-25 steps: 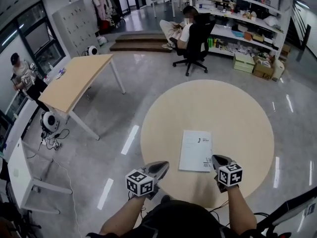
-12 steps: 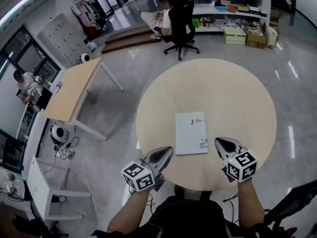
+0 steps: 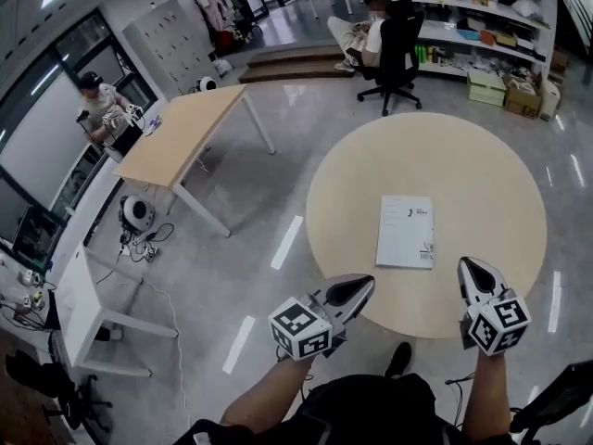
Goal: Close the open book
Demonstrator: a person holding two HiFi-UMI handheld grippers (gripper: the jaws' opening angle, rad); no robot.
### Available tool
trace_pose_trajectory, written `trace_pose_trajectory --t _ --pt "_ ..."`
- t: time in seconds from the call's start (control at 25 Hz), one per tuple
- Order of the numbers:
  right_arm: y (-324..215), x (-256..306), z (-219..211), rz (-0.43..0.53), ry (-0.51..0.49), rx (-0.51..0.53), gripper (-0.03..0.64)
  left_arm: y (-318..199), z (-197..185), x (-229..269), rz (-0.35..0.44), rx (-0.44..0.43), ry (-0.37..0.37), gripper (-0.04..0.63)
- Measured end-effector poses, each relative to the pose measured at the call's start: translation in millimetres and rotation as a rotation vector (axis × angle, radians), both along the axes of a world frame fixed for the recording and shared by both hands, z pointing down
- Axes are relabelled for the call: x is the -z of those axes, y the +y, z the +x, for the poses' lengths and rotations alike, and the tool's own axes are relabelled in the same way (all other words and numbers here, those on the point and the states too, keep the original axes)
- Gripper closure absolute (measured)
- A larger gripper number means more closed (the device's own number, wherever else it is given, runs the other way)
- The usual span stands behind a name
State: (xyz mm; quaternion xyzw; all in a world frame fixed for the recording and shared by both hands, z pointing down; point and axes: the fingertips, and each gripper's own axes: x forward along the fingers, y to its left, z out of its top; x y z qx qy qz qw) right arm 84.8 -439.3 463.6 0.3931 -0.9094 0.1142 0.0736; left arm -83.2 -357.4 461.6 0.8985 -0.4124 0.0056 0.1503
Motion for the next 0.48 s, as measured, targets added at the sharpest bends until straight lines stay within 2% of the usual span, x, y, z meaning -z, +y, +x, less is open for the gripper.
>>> trace_pose_trajectory --t 0.24,0.48 --pt "101.7 15.7 -10.0 0.005 -0.025 -0.089 0.618 99.4 -17.5 -5.8 0.000 -0.070 -0.014 0.603" --pt "193.2 17.6 -2.1 -0.008 -0.034 -0.133 0.618 172.0 -6.1 -11.1 -0.038 -0.127 0.000 0.603"
